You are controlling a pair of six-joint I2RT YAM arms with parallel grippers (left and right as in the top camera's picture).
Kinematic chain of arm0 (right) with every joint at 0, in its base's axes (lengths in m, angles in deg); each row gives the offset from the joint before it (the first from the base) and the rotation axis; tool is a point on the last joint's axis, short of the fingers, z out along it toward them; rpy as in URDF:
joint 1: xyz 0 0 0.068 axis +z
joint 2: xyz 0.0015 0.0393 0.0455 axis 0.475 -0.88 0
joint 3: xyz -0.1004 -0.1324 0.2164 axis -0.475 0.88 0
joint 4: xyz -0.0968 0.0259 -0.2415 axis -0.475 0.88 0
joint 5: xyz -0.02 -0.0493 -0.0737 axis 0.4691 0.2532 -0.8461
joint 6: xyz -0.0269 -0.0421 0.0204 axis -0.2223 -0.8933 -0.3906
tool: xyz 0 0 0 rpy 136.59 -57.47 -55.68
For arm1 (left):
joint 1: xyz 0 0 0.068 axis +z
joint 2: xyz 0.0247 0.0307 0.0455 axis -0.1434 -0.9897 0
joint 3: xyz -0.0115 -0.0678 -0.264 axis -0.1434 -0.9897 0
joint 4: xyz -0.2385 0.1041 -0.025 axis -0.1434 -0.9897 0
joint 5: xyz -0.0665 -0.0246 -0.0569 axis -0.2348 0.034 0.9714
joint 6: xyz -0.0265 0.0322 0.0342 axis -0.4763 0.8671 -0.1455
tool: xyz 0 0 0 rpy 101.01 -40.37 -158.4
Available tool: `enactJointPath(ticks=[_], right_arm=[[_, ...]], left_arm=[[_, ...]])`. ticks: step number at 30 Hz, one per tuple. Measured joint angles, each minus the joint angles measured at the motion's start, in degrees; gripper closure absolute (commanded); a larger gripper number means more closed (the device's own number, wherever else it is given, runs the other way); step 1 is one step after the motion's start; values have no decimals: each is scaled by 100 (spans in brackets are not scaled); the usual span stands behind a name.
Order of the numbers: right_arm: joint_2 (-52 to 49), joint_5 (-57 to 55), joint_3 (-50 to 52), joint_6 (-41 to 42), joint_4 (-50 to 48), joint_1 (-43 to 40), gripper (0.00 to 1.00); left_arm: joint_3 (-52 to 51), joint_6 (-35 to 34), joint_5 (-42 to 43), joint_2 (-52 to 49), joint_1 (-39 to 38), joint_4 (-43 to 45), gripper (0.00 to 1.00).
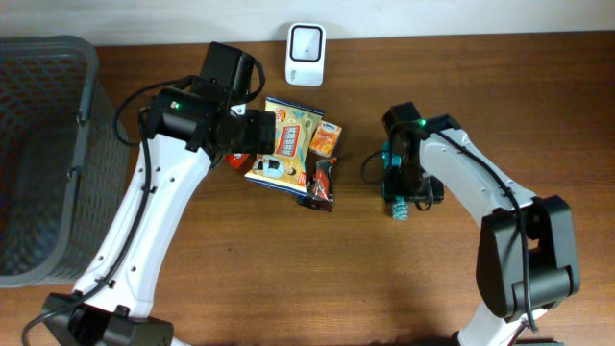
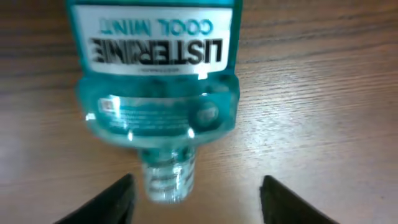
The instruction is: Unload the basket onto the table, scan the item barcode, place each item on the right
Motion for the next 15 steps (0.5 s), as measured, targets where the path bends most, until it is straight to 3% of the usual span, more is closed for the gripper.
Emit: enactJointPath(ticks=[4,15], right_arm=[[0,-4,-776,-57,306,0,0],[2,168,-1128,-85,-160,0,1]], left_arm=[[0,0,0,0,0,-4,1],[0,0,0,2,0,-4,1]])
